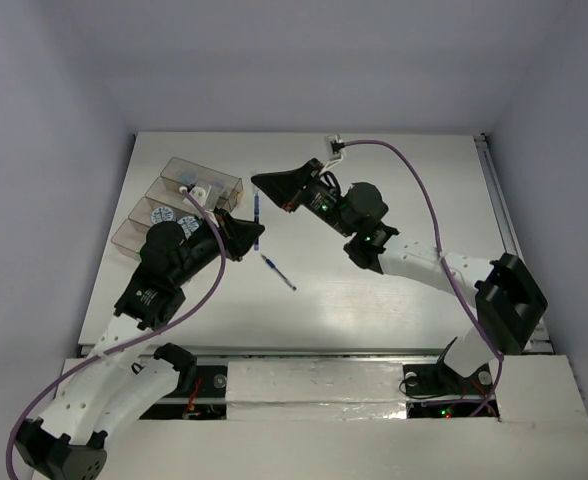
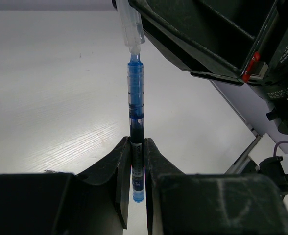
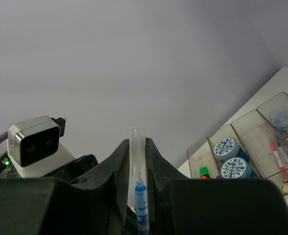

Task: Sort the stationery into containers
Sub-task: Close the pen cap on the pen.

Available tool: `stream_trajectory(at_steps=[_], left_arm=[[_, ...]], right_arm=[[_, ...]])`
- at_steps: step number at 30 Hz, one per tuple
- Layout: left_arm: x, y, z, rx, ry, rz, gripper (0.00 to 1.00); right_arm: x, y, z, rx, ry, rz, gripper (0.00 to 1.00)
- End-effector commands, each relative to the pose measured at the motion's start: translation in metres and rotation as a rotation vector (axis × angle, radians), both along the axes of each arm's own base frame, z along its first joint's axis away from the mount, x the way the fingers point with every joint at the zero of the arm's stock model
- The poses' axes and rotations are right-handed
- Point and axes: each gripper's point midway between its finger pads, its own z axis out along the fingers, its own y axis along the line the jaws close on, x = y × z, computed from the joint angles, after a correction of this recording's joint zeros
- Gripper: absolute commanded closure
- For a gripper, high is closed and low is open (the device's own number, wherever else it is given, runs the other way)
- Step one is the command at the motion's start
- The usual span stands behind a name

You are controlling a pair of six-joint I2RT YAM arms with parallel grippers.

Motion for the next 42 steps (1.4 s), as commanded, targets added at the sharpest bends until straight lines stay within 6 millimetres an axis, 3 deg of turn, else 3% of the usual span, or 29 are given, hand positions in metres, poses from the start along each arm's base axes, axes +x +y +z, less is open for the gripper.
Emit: stream_trajectory(at_steps=[1, 19, 21, 31, 42], left_arm=[[0.003, 0.004, 0.019, -0.037, -0.060, 0.021, 1.00], [-0.002, 0.011, 0.039, -0.108, -0.100, 0.048, 1.00], [-0.003, 0.010, 0.042, -0.132, -0.098, 0.048, 1.00], [0.000, 0.009, 0.039, -0.137, -0.070, 0.051, 1.00], [0.000, 0.009, 0.037, -0.132, -0.054, 0.055, 1.00]], right_arm=[[-0.014, -0.002, 0.020, 0.045, -0.061, 0.006, 1.00], [-0.029, 0.005, 0.010, 0.080, -0.103, -0.034, 1.00], [-0.023, 0.001, 0.009, 0.089, -0.092, -0.068, 1.00], [-0.027, 0.008, -0.007, -0.029, -0.095, -0.059, 1.00], [-0.029, 0.001, -0.020, -0.152, -0.142, -0.086, 1.00]])
